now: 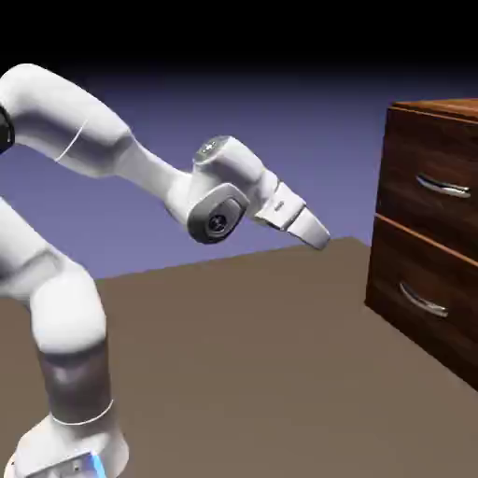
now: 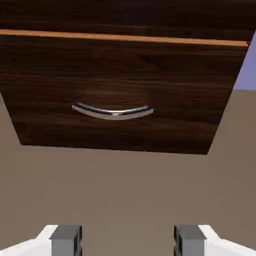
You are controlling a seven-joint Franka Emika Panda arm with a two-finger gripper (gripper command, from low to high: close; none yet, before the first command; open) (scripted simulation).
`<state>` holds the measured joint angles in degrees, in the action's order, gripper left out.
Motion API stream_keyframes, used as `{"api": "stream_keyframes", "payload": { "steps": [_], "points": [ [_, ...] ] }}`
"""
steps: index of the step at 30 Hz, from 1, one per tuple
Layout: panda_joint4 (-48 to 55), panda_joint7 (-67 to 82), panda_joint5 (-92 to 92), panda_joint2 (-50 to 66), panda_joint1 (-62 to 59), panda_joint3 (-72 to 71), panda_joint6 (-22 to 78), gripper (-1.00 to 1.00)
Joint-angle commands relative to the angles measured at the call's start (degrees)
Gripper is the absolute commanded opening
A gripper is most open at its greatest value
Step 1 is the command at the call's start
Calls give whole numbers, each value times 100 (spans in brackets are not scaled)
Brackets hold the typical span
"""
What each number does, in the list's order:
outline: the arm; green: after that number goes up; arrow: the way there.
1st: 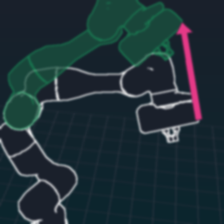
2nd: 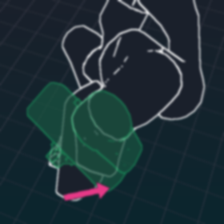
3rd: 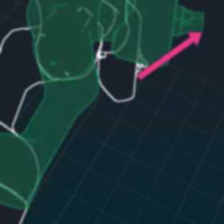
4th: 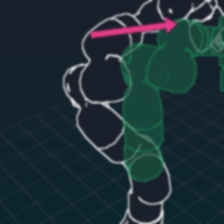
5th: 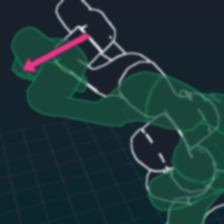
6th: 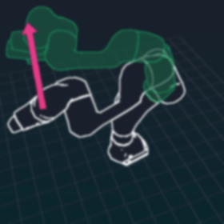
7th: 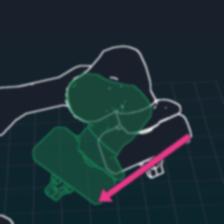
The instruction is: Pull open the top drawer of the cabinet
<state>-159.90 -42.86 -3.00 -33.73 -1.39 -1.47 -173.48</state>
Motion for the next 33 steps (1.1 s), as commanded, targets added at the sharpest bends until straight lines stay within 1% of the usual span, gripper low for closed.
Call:
{"api": "stream_keyframes", "payload": {
  "steps": [1,33],
  "points": [
    [92,-33,-250,-89,-173,-122,44,0],
    [3023,-1096,-8223,-2925,-5686,-4011,1447,0]
  ]
}}
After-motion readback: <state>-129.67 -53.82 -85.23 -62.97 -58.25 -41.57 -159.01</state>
